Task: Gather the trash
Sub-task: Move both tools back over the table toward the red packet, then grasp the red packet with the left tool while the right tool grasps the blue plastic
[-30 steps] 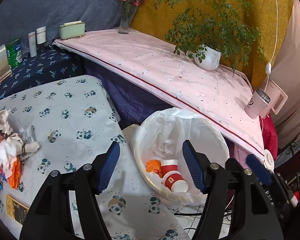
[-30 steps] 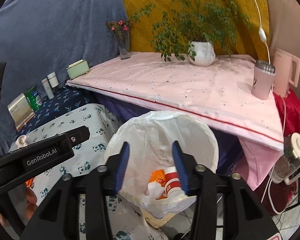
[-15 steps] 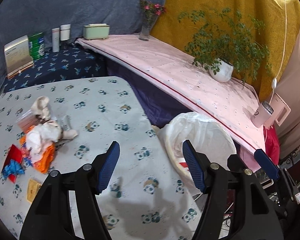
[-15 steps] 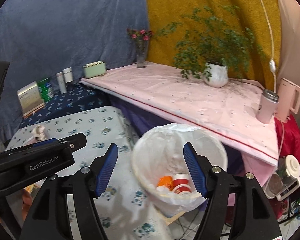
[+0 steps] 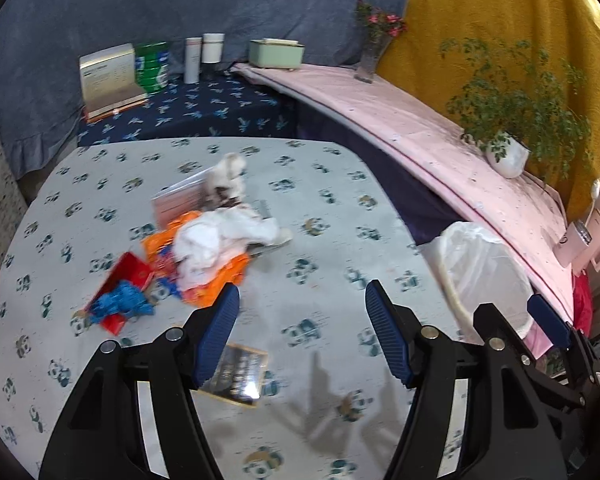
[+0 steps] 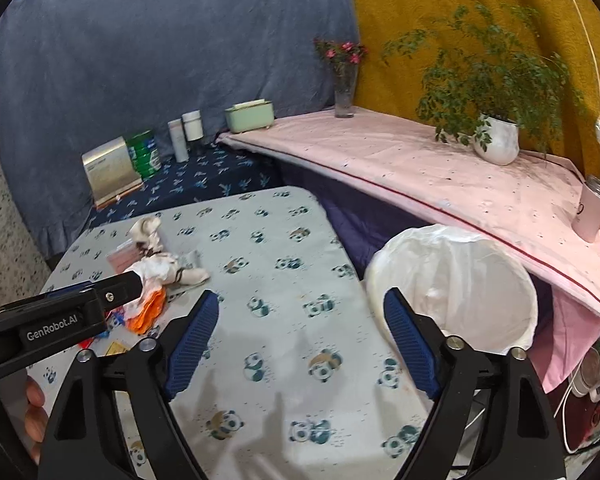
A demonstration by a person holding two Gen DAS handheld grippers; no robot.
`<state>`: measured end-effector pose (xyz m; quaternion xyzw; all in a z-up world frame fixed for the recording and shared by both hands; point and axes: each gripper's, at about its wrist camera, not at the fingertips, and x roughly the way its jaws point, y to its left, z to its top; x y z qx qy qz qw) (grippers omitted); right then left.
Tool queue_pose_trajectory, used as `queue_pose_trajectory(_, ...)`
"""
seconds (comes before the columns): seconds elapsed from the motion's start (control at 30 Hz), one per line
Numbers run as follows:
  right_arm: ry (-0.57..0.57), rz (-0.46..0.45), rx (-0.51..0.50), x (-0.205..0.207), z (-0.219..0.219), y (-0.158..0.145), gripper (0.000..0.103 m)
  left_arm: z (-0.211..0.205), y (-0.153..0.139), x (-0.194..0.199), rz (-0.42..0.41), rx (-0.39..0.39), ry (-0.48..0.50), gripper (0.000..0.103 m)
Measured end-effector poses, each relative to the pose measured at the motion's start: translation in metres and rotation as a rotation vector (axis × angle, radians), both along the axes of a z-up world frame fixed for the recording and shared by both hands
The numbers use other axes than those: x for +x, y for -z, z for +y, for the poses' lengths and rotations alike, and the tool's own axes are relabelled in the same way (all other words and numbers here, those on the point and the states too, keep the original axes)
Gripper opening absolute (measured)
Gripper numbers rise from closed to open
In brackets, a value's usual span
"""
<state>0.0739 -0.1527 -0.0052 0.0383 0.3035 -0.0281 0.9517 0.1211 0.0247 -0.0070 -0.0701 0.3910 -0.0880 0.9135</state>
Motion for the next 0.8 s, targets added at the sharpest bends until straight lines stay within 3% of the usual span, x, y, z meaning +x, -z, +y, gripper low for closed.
queue_pose_trajectory(0.23, -0.109, 0.121, -0.019, 0.007, 0.05, 0.023, 0.084, 0.05, 0.018, -0.006, 0.031, 0.016, -0.072, 0.062)
queue_pose_trajectory(0.33, -0.147, 0.134, -0.053, 0.007, 0.074, 0.033, 0.084, 0.073, 0.031, -0.007, 0.052, 0.049, -0.108, 0.063)
queue_pose_trajectory(0.53, -0.194, 0.161, -0.101, 0.014, 0.114, 0.047, 0.084, 0.117, 0.05, -0.003, 0.073, 0.1, -0.171, 0.075)
queue_pose_trajectory(0.8, -0.215, 0.2, -0.087, 0.036, 0.142, 0.056, 0.084, 0.154, 0.066, 0.012, 0.099, 0.098, -0.179, 0.076)
